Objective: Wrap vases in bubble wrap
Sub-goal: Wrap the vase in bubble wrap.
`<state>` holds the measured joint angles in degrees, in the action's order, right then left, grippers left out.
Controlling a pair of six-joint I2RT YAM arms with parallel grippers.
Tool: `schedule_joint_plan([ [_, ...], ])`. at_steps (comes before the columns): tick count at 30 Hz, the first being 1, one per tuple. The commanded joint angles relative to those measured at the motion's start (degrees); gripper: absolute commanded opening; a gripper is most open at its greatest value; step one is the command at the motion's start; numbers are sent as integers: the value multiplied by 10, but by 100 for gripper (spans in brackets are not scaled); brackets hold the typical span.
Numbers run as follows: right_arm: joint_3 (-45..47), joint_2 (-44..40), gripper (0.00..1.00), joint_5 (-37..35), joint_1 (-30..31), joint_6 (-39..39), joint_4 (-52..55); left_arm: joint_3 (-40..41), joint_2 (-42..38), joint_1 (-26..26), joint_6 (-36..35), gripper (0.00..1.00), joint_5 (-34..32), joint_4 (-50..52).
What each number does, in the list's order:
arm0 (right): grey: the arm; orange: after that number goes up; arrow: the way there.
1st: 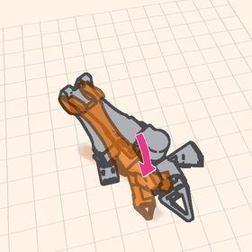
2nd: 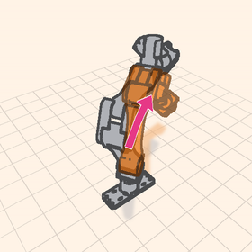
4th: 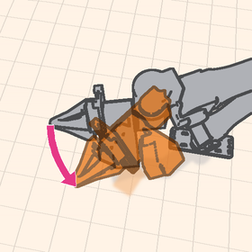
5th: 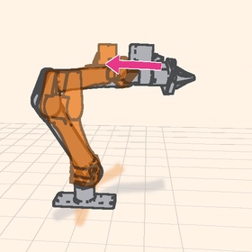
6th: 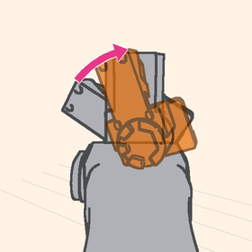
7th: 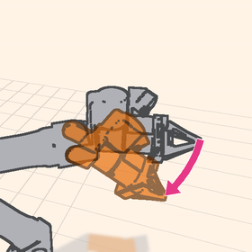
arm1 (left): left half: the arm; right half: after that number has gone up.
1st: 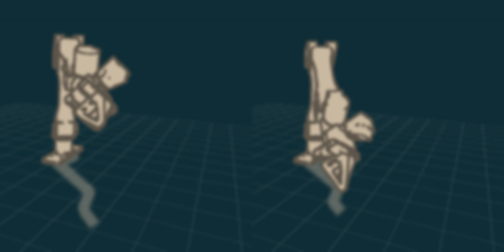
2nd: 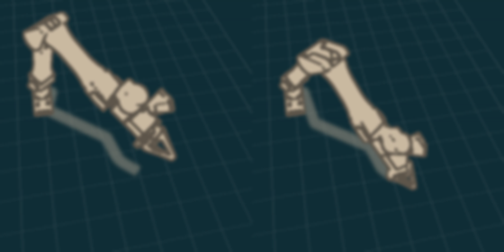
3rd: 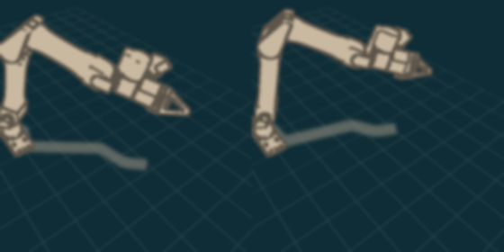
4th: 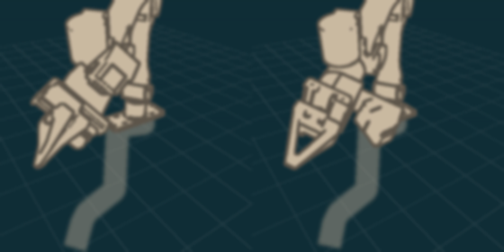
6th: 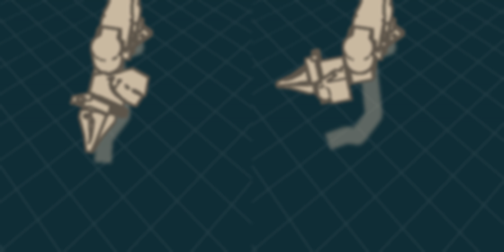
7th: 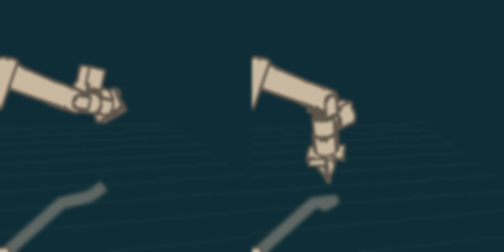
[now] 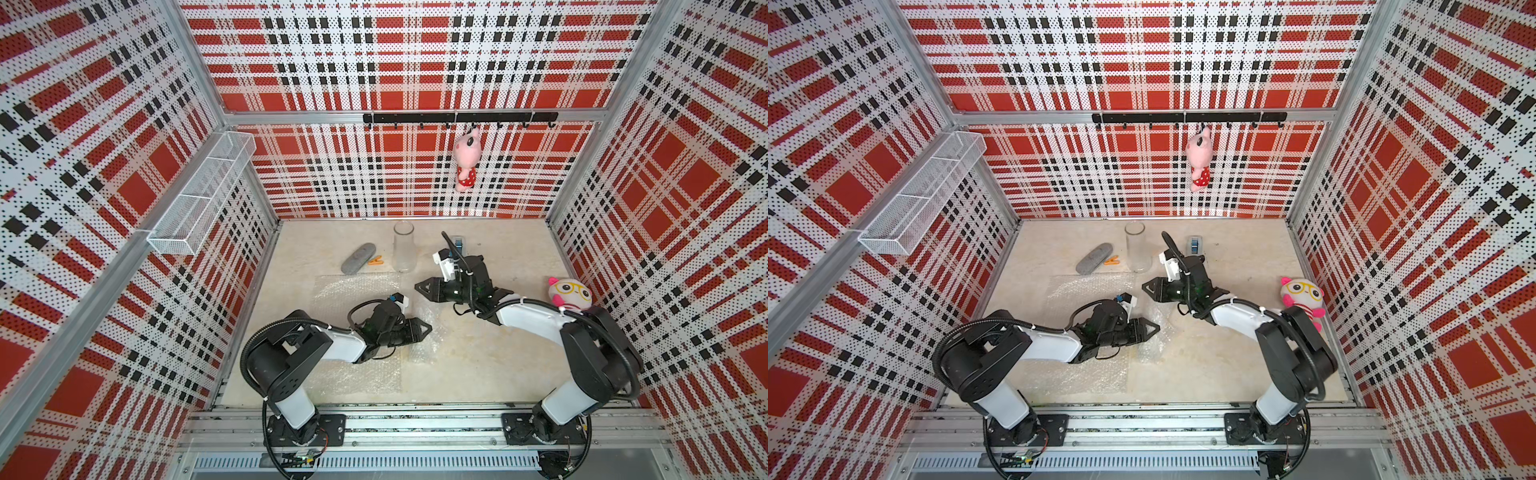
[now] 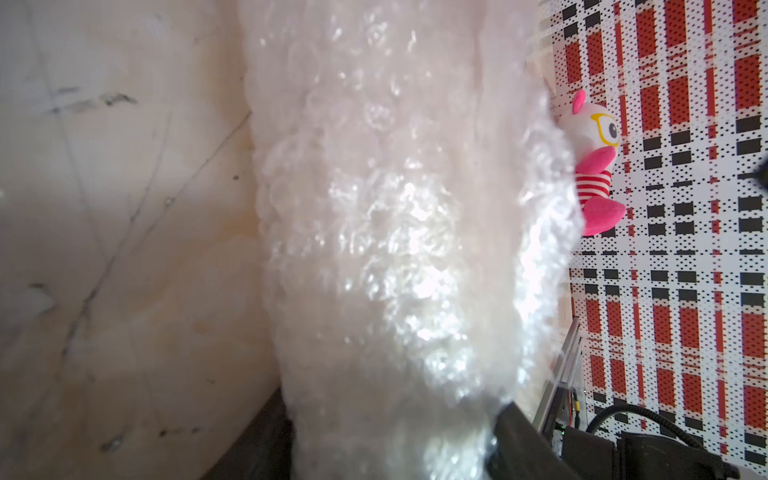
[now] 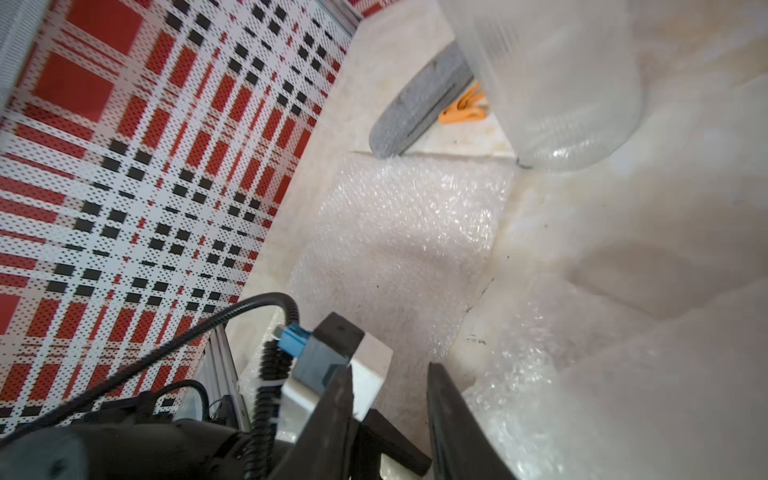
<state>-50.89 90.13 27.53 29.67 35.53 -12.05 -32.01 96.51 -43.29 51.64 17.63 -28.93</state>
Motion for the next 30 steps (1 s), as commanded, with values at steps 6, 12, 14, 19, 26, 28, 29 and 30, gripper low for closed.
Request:
schedule_joint_plan([
  [6,124,-12,15,14,-90,-78,27,-1,11,-9,-8,38,-3,23],
  [12,182,33,37,54,-88,-52,-65,-2,11,-13,-12,38,5,22],
  [14,185,54,47,80,-87,-34,-101,-5,11,-16,-15,37,8,22],
  [19,195,95,65,114,-78,35,-200,-11,14,-23,-22,36,15,22],
  [26,187,137,70,107,-42,72,-243,-19,14,-32,-39,35,28,22],
  [28,182,142,72,97,-26,75,-242,-22,15,-33,-44,35,32,22],
  [29,180,144,75,95,-18,77,-245,-23,17,-34,-46,35,35,22],
  [30,178,145,77,95,-12,80,-249,-24,17,-34,-47,35,36,22],
])
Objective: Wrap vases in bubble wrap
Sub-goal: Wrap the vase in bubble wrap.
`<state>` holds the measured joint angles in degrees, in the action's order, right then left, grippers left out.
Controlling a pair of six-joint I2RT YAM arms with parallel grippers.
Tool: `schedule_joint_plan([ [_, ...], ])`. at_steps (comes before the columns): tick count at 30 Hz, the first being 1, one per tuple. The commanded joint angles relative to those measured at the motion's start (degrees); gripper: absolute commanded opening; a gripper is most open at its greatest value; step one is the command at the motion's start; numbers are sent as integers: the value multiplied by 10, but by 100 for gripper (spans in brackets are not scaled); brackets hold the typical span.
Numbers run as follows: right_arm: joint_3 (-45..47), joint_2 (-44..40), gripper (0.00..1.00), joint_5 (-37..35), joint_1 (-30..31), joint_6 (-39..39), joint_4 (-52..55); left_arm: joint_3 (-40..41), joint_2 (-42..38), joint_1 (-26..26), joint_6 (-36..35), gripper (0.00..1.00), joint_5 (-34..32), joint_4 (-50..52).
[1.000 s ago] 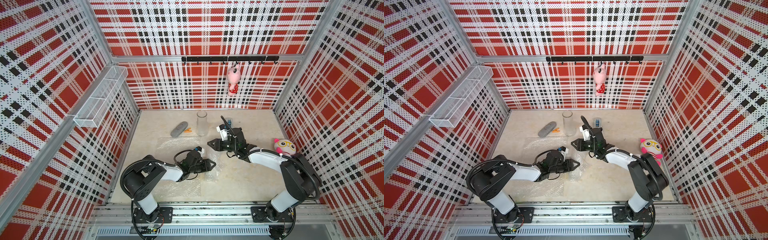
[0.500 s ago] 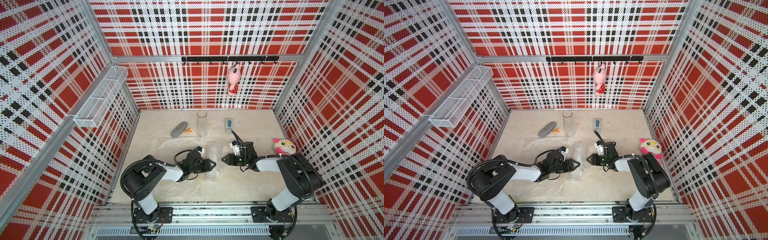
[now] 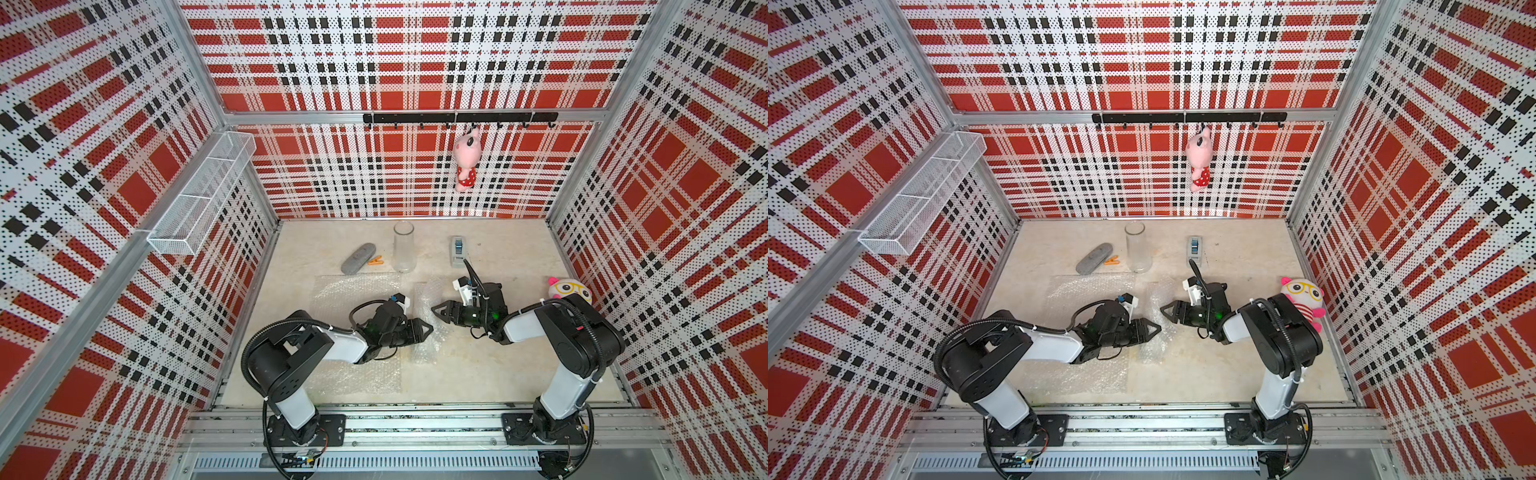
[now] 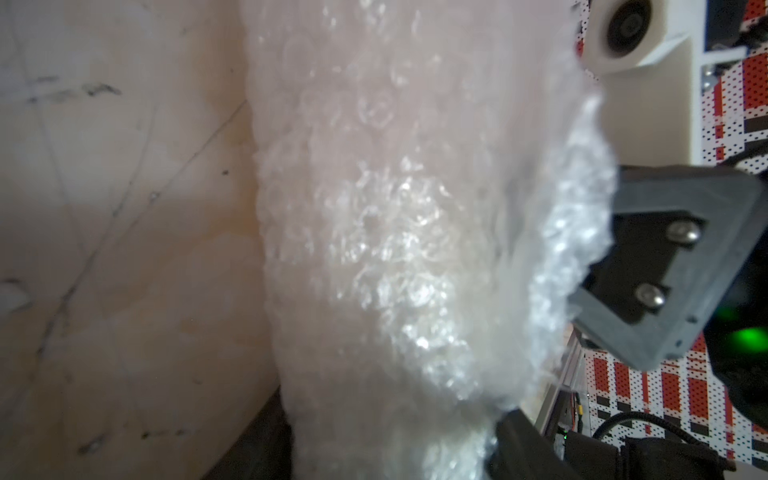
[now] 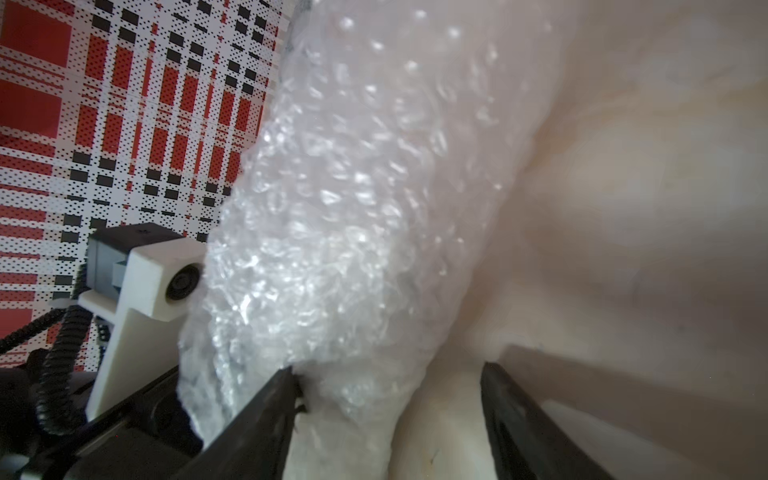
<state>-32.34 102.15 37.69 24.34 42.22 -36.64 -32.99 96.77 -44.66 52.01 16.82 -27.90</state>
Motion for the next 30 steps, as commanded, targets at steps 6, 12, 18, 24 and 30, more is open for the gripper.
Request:
schedule_joint_plan([
  [6,-16,25,81,-20,52,17,4,-17,16,-23,-58,33,53,12],
  [12,-44,38,83,-90,65,3,80,-21,16,-29,-68,33,61,12],
  [18,-50,53,75,-152,68,6,118,0,4,-22,-68,47,60,12],
  [24,-54,53,67,-164,72,-1,140,49,-68,10,-47,98,47,7],
  [30,-72,45,68,-166,77,-2,168,55,-136,26,-57,98,29,54],
])
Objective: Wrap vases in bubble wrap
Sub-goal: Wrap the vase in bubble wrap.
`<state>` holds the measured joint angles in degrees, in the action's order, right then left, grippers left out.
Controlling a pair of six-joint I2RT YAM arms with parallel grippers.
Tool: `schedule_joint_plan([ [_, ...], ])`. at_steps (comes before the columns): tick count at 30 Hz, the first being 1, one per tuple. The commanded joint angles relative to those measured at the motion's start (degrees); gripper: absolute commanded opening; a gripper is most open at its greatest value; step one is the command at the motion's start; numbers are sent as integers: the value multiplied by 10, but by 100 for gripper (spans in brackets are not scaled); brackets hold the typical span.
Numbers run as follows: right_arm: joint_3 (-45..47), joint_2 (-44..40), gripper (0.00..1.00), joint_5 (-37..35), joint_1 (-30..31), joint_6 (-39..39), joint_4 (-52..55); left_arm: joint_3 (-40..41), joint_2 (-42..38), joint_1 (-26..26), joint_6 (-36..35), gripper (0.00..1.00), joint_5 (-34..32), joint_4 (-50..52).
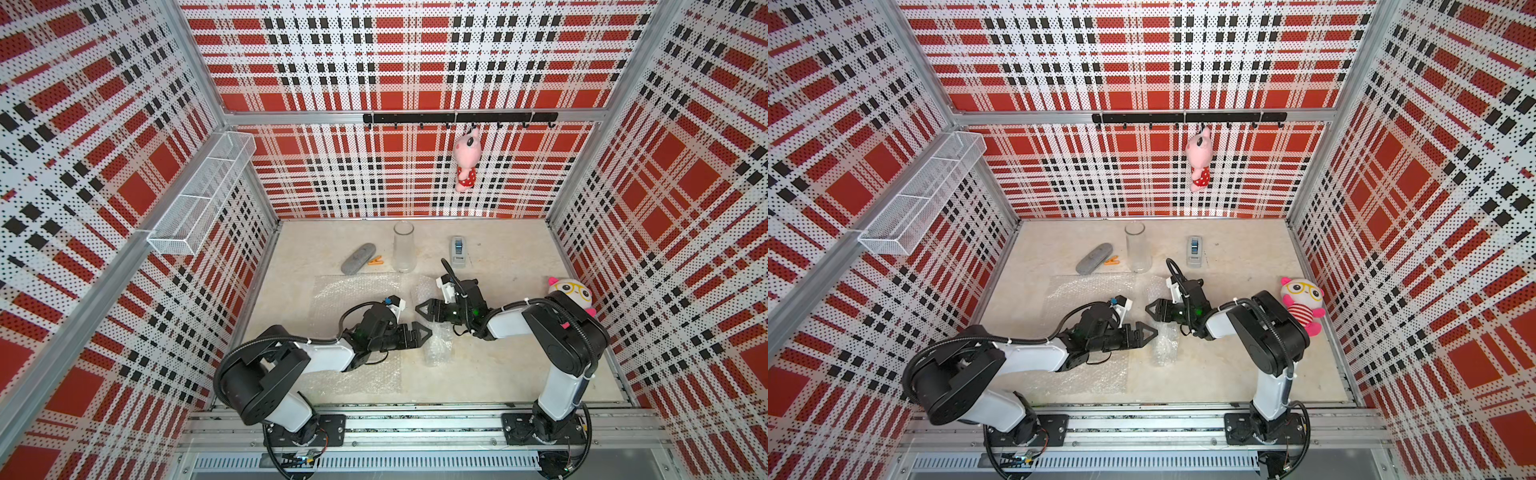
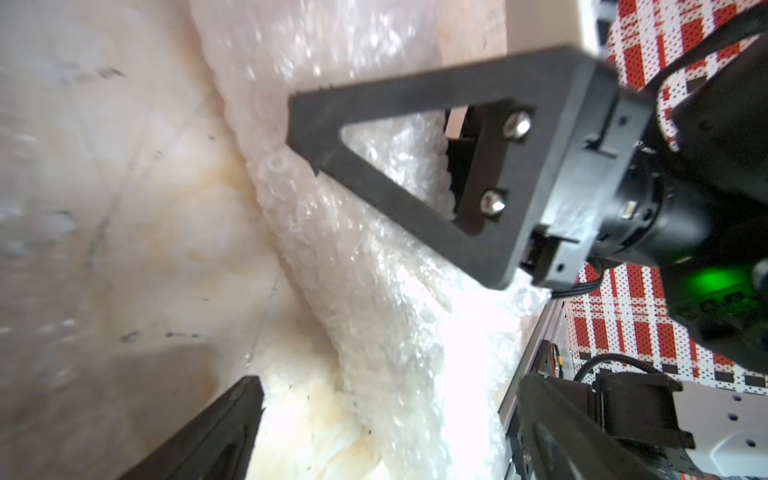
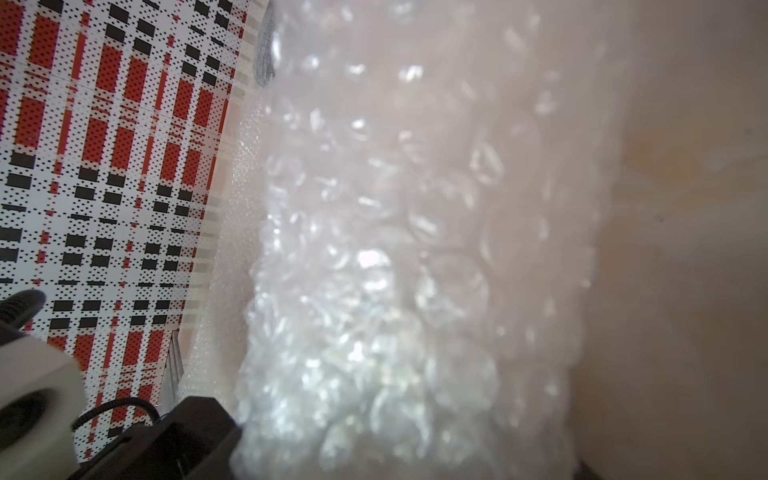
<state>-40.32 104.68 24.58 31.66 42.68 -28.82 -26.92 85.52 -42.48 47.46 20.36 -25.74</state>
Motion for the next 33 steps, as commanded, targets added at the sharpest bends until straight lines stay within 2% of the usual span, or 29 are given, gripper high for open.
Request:
schedule_joint_plan([
  [1,8,16,69,-34,4,-4,90,-8,-22,5,-15,98,-8,40],
  [6,18,-6,70,-15,5,29,61,-16,14,1,13,98,-3,4],
  [12,24,-19,69,-19,5,56,45,-40,61,-30,26,98,-15,-12],
  [24,42,-26,68,-33,9,83,20,-27,125,-37,94,98,3,-135],
  [32,56,-29,66,-38,12,96,3,-42,190,-55,98,100,-20,-140],
  [33,56,-32,66,-41,11,97,3,-43,191,-57,98,97,-23,-141],
])
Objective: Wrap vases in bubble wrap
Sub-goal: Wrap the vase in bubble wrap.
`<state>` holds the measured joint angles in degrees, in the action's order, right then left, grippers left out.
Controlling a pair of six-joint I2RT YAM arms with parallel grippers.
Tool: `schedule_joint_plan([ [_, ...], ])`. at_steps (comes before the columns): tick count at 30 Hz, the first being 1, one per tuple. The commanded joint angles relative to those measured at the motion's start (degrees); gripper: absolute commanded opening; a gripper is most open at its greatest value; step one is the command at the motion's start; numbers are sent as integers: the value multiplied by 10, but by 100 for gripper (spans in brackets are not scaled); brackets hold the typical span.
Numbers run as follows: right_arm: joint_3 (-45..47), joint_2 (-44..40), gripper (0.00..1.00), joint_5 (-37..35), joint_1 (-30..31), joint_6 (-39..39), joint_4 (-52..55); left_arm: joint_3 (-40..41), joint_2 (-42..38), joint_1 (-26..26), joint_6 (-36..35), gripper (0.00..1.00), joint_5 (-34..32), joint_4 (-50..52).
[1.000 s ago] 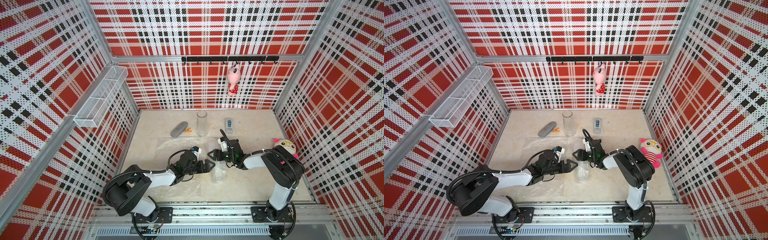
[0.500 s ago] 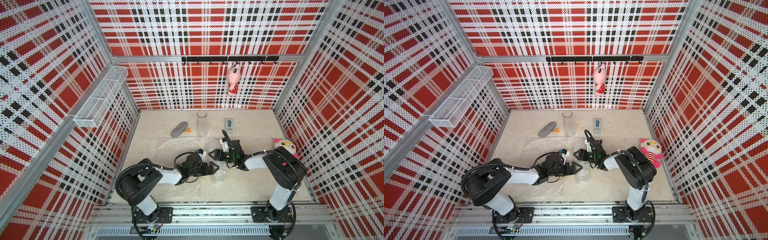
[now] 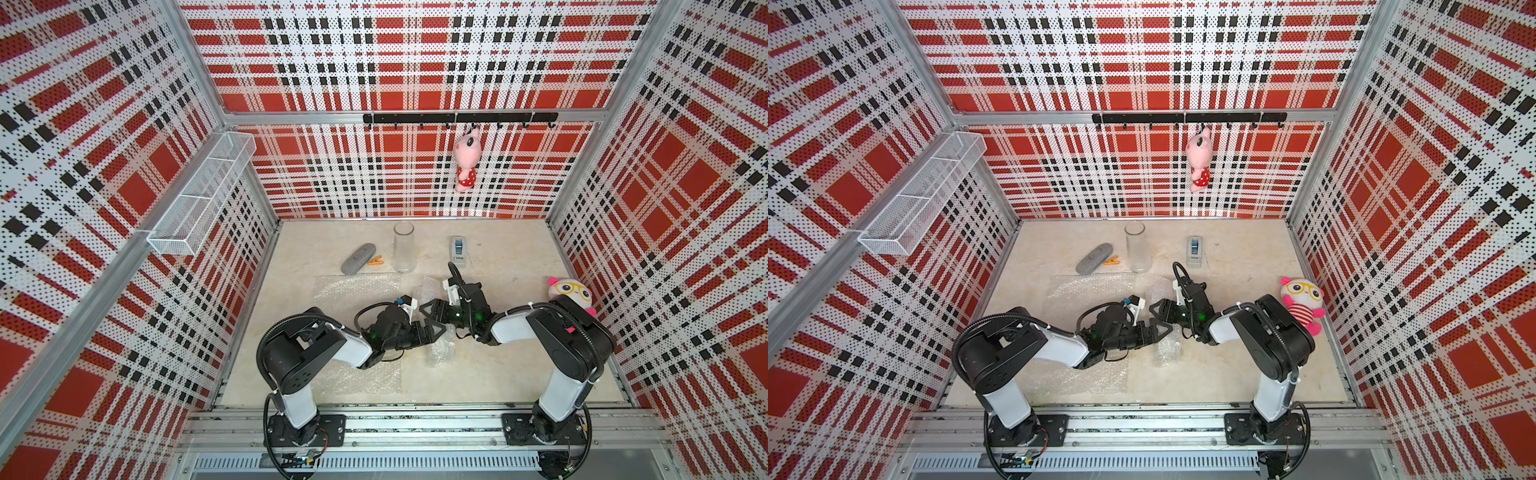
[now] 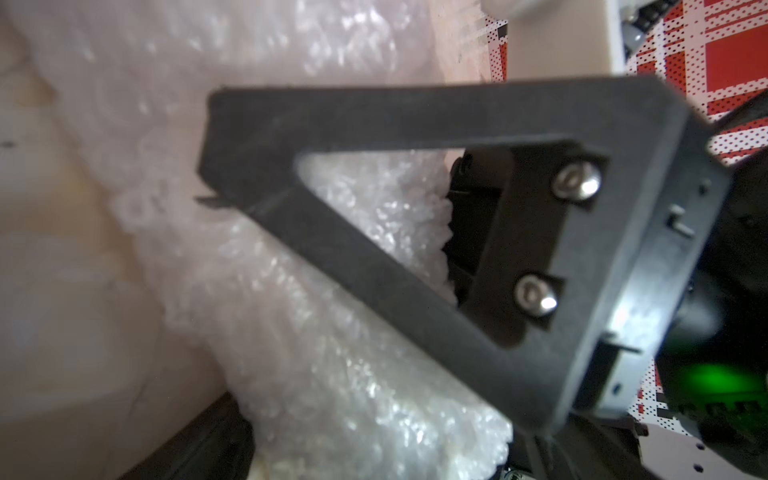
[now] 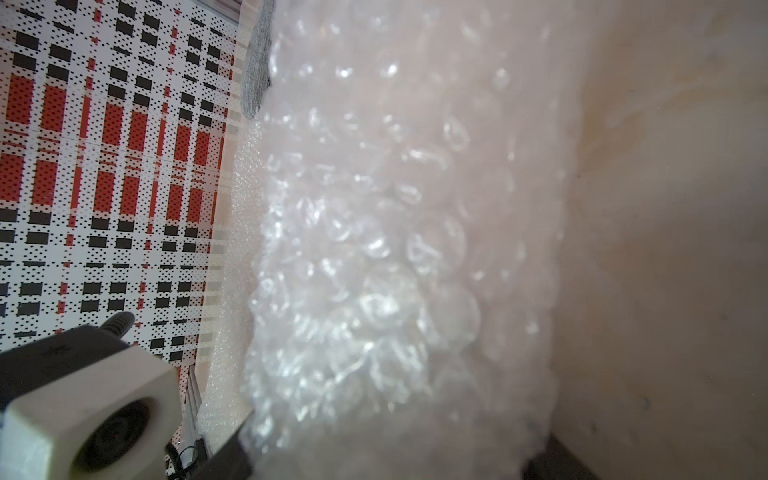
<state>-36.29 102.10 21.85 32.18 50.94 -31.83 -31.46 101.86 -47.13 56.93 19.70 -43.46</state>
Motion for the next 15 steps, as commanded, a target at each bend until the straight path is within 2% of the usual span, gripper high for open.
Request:
schedule_joint_plan([
  [1,16,-8,66,-15,6,15,34,2,28,-12,5,92,-19,38],
  [3,16,-12,65,-20,6,15,37,2,28,-14,3,83,-25,44],
  [11,8,-27,64,-30,6,17,48,7,28,-15,-5,59,-41,64],
  [15,-9,-59,68,-51,2,-24,108,8,23,-5,-16,48,-41,78],
])
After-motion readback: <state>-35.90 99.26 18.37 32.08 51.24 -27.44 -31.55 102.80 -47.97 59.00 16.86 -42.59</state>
